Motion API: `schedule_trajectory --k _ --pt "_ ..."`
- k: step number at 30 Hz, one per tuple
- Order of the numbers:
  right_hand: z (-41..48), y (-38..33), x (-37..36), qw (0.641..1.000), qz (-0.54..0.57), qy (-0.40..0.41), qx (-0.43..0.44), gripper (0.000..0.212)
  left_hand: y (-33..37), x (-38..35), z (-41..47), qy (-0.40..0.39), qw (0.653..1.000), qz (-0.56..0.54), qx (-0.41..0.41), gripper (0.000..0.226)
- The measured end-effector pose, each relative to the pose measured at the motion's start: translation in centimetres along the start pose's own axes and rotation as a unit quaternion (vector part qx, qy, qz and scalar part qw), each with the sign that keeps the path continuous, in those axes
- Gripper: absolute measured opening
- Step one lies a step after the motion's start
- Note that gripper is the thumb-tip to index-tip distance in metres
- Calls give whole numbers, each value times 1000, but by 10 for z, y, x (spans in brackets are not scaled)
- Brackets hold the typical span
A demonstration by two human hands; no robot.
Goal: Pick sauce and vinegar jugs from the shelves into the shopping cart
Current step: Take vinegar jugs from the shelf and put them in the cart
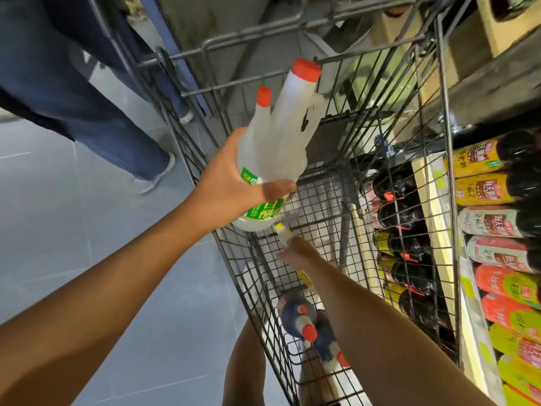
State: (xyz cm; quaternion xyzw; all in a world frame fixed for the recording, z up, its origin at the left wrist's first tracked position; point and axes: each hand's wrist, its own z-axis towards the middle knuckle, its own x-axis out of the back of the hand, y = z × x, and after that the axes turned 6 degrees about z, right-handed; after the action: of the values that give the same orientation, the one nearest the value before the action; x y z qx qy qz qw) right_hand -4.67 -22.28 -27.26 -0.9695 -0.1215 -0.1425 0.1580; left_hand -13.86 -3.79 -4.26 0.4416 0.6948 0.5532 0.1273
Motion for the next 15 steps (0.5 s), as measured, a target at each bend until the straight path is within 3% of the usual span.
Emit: schedule_trajectory --k 5,7,10,13,15 --pt "-25 22 14 987 -119 99 38 45 6 1 -4 -13 1000 -6 8 81" --pt "-40 35 29 980 -117 151 55 46 10 3 -7 -10 1000 -12 13 81" --pt "-66 46 55 976 7 203 79 51 20 7 -13 -1 1000 -22 12 75" --pt "-98 42 77 944 224 217 106 78 32 12 -19 4 1000 -27 9 68" --pt "-137 22 98 934 248 219 136 63 43 18 -26 -6 999 -37 8 67"
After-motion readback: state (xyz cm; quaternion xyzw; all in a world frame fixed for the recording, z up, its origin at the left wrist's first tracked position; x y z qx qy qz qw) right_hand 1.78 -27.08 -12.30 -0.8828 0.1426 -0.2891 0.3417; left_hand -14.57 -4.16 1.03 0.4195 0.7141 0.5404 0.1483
